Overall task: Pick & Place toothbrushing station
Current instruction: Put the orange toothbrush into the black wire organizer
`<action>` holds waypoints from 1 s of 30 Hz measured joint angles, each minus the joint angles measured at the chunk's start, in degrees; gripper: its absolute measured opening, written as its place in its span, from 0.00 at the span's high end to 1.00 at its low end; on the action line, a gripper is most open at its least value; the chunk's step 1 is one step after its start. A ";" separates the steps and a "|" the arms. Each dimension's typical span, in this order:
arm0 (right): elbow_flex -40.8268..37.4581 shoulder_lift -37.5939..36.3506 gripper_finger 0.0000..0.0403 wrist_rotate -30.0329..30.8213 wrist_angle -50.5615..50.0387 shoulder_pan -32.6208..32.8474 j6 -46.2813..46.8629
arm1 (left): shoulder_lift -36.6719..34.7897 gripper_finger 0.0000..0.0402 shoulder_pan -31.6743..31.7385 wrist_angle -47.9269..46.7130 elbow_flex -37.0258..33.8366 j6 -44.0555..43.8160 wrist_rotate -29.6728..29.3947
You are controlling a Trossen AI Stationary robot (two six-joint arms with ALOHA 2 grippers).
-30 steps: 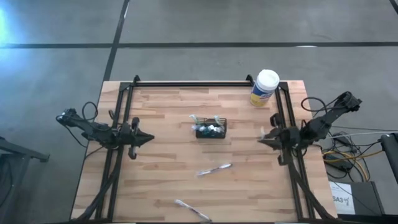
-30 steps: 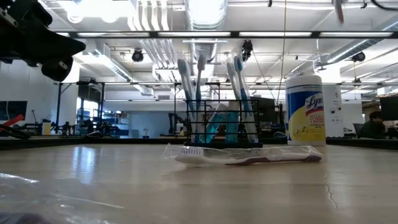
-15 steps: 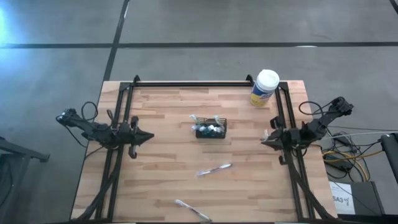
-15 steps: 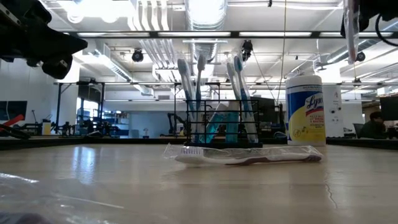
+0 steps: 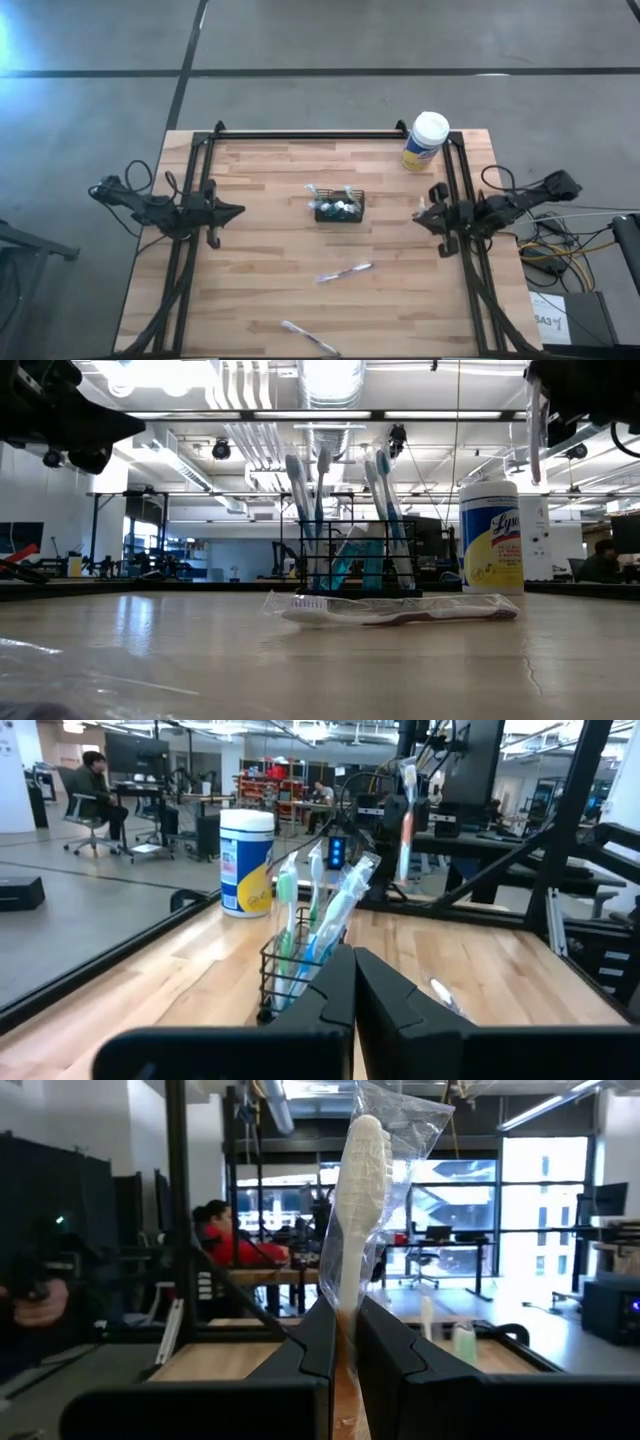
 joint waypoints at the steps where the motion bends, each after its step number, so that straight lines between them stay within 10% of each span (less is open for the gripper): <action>1: 0.00 -0.05 0.96 -0.58 0.01 -0.79 0.55 | 0.00 1.00 0.01 0.02 -0.12 0.01 -0.01; 11: 0.56 5.80 0.96 -7.89 13.52 -3.54 -1.53 | 0.00 0.96 0.01 0.07 -0.48 0.04 -1.19; 20: 17.58 25.61 0.96 -7.57 8.87 -8.29 -6.20 | 0.00 0.97 0.01 0.18 -0.52 -0.04 -3.50; 25: 24.47 35.03 0.96 -21.36 14.25 -13.37 -7.97 | 0.00 0.96 0.01 0.05 -0.52 -0.09 -3.50; 30: 26.67 41.48 0.96 -22.47 13.89 -18.81 -6.89 | 0.02 0.96 0.01 -0.11 -0.52 -0.22 -3.46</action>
